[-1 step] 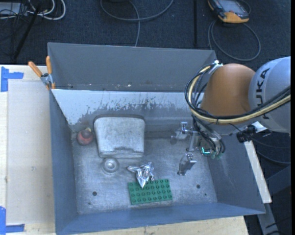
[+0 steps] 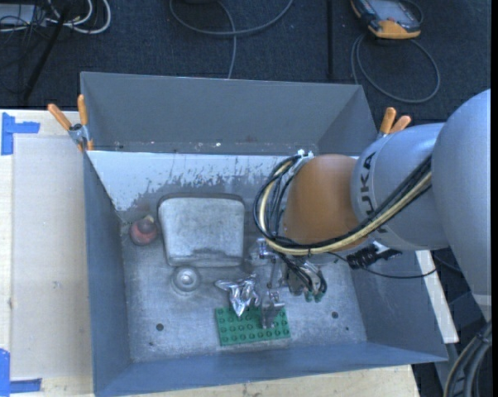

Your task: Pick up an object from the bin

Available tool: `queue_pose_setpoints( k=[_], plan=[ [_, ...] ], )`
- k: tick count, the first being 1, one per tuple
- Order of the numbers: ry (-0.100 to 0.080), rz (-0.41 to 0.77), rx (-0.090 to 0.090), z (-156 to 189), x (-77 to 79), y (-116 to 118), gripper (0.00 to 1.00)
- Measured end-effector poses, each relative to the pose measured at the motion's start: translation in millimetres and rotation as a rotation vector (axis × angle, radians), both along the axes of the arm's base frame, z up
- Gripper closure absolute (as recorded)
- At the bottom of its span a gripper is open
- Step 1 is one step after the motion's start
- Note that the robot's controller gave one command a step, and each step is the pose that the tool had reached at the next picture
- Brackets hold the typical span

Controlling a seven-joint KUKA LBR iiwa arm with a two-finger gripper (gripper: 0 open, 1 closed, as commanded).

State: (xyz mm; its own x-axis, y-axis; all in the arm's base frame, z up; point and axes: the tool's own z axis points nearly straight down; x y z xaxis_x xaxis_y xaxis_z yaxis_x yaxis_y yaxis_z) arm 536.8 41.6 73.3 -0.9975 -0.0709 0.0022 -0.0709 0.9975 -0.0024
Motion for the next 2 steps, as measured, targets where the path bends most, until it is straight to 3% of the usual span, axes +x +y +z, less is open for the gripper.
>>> queue_pose_setpoints(
  k=[1, 2],
  plan=[
    [0.016, -0.003, 0.002, 3.6, -2.2, -0.1, 1.0],
    [-0.009, 0.29, 0.004, 170.6, -5.7, 43.9, 1.0]
  ],
)
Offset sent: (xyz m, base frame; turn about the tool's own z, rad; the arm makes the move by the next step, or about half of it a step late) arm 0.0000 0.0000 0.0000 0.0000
